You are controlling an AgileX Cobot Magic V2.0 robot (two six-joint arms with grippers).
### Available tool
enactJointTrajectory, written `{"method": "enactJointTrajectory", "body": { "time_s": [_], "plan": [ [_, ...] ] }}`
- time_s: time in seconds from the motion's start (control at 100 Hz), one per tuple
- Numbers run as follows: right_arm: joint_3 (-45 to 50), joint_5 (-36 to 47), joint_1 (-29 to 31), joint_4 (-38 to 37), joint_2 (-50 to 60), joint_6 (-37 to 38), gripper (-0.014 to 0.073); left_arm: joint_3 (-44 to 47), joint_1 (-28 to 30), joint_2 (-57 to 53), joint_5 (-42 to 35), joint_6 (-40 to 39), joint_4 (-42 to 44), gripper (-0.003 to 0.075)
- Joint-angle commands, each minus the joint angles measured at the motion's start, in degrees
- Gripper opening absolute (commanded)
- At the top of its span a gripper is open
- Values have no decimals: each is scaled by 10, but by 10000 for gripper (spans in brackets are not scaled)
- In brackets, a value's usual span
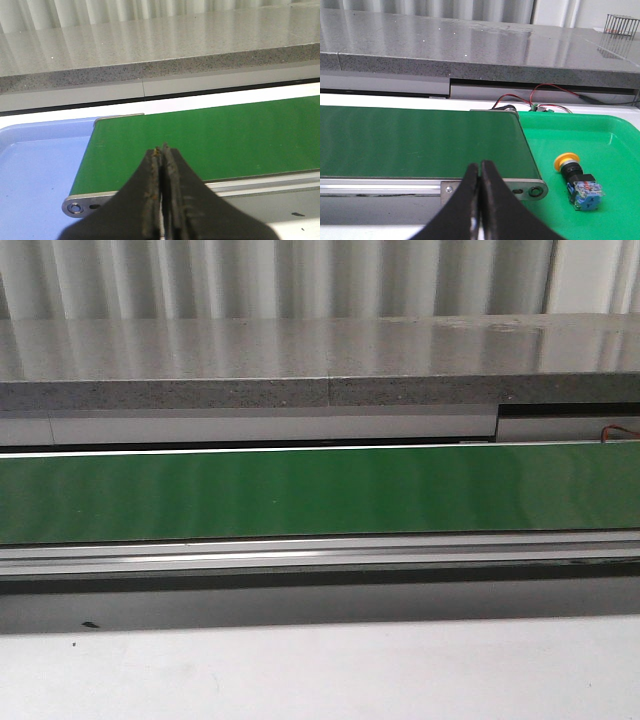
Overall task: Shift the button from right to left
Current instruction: 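Lower the right gripper toward the yellow-capped button in the green bin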
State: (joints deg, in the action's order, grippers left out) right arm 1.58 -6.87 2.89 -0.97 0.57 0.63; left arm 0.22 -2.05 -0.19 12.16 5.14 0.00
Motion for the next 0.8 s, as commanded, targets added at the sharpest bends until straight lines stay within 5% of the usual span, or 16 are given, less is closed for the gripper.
{"method": "enactJointTrajectory", "body": {
  "time_s": [0.0,0.79],
  "plan": [
    [-12,44,3,-2,11,-6,-68,22,0,-19,-44,-6,-6,-20],
    [-26,31,3,-12,11,-6,-68,22,0,-19,-44,-6,-6,-20]
  ]
}}
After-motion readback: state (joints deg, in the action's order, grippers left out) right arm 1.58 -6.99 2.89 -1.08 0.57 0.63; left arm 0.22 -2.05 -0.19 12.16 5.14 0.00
